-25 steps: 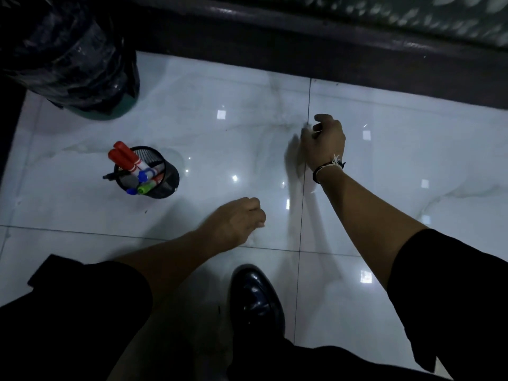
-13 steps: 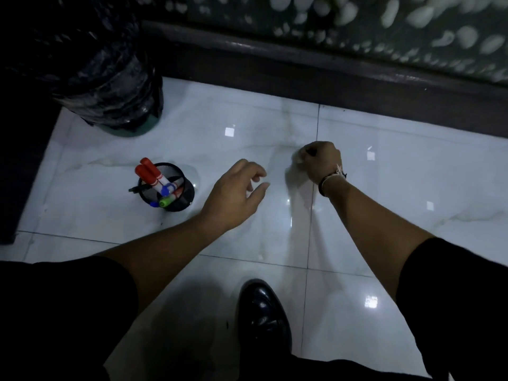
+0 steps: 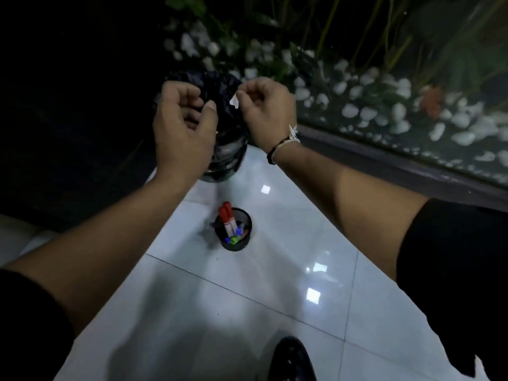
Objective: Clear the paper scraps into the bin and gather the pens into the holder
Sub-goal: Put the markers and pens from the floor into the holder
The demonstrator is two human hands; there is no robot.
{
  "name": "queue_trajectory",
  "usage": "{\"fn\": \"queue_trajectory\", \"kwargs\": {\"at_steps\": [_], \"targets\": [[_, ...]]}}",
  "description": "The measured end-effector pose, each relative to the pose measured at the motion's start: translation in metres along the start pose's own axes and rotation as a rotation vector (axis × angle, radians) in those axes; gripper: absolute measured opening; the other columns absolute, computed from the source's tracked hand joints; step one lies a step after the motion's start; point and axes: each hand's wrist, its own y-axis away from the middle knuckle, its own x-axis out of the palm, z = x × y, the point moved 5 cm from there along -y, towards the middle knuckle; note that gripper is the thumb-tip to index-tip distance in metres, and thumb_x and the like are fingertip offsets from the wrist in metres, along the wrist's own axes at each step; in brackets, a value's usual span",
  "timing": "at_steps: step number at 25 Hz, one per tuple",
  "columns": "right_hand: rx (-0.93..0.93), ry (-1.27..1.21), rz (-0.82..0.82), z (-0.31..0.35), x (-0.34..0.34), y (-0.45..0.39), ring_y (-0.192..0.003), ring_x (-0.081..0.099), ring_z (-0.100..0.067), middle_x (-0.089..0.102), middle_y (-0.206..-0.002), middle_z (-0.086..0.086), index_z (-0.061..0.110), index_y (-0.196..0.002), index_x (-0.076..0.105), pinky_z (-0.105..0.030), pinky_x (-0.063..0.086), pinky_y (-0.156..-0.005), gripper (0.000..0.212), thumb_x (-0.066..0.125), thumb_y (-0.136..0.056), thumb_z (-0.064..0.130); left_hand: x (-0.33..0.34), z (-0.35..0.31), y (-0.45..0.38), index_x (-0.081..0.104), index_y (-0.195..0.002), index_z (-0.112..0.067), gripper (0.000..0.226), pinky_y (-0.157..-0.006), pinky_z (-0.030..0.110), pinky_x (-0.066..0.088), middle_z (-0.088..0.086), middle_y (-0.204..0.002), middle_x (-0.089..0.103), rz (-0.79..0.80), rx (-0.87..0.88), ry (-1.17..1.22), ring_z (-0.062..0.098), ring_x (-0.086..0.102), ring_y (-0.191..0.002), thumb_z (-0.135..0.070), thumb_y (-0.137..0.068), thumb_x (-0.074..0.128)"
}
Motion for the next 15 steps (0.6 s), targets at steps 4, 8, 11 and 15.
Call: {"fn": "queue_trajectory", "kwargs": {"at_steps": [4, 8, 11, 15], "targets": [[-0.024, 0.283, 0.183, 0.022, 0.053, -0.025, -0.097, 0.071, -0.024, 0.077, -0.099, 0.0, 0.023, -0.1, 0.075, -0.032, 0.056, -0.084, 0.021, 0.059, -0.088, 0.022, -0.024, 0.025, -0.039, 0.056, -0.1, -0.019, 0.016, -0.072, 0.022, 0.051, -0.01, -0.082, 0.057, 0.024, -0.202, -0.036, -0.001, 0.057, -0.073, -0.029, -0.093, 0.065], [0.019, 0.116, 0.197, 0.017, 0.048, 0.01, -0.11, 0.065, -0.021, 0.072, -0.115, -0.005, 0.014, -0.117, 0.072, -0.022, 0.046, -0.096, 0.034, 0.053, -0.09, 0.008, -0.03, 0.037, -0.038, 0.059, -0.101, -0.02, 0.015, -0.077, 0.033, 0.054, -0.008, -0.082, 0.06, 0.088, -0.302, -0.009, 0.011, 0.062, -0.08, -0.023, -0.088, 0.063], [0.114, -0.065, 0.214, -0.018, 0.021, 0.078, -0.111, 0.061, -0.014, 0.063, -0.125, -0.003, 0.014, -0.124, 0.066, -0.028, 0.05, -0.101, 0.037, 0.054, -0.089, 0.013, -0.036, 0.04, -0.019, 0.06, -0.105, -0.021, 0.017, -0.077, 0.032, 0.054, -0.004, -0.088, 0.06, 0.153, -0.312, 0.005, 0.013, 0.061, -0.084, -0.018, -0.089, 0.059], [0.262, 0.086, 0.619, -0.082, 0.03, 0.184, -0.144, 0.035, -0.021, 0.029, -0.158, -0.007, 0.012, -0.157, 0.017, -0.038, 0.036, -0.117, 0.121, 0.081, -0.067, 0.062, -0.04, 0.058, 0.024, 0.06, -0.102, -0.024, 0.018, -0.076, 0.034, 0.054, 0.003, -0.092, 0.063, 0.155, -0.348, 0.007, 0.016, 0.06, -0.083, -0.02, -0.084, 0.057]]}}
